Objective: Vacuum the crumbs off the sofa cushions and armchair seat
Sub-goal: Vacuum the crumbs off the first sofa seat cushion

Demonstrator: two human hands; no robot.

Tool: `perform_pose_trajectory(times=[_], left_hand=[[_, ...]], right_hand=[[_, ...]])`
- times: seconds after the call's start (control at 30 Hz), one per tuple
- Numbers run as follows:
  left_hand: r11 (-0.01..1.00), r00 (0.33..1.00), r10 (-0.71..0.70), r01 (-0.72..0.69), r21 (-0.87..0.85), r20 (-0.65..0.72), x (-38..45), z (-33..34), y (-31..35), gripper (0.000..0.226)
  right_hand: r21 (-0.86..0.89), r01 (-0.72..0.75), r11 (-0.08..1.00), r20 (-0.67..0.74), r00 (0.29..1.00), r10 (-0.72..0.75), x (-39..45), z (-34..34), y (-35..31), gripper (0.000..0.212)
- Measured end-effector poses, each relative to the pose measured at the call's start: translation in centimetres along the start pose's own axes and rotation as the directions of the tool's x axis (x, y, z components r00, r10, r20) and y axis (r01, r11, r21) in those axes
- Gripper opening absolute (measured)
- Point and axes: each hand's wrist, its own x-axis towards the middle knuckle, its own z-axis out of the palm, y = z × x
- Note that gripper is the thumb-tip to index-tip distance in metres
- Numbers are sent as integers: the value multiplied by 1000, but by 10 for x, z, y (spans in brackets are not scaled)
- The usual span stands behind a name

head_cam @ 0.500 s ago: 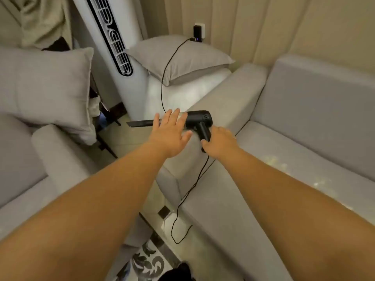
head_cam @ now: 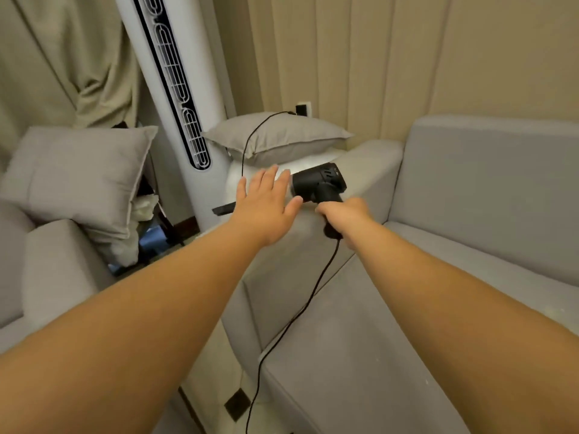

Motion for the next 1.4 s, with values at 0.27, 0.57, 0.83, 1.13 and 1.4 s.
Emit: perform_pose_trajectory(times=[0.27,0.57,0.83,1.13,1.4], left_hand=[[957,972,232,-222,-187,33,-23,44,101,77],[855,855,493,-440,-274,165,-73,96,200,49],[813,800,565,-496,-305,204,-129,136,228,51],[933,725,360,-291,-213,587,-170,206,203,62],[940,752,337,-228,-255,567,-162,261,204,62]], right_hand=[[404,70,912,-258,965,40,-58,-153,51,48],[299,0,954,-353,929,111,-155,-281,112,34],[256,-43,966,-401,904,147,-199,-283,159,31],[73,-177,982,-385,903,191,-177,-240,204,12],[225,-177,958,-427,866,261,-123,-242,241,20]])
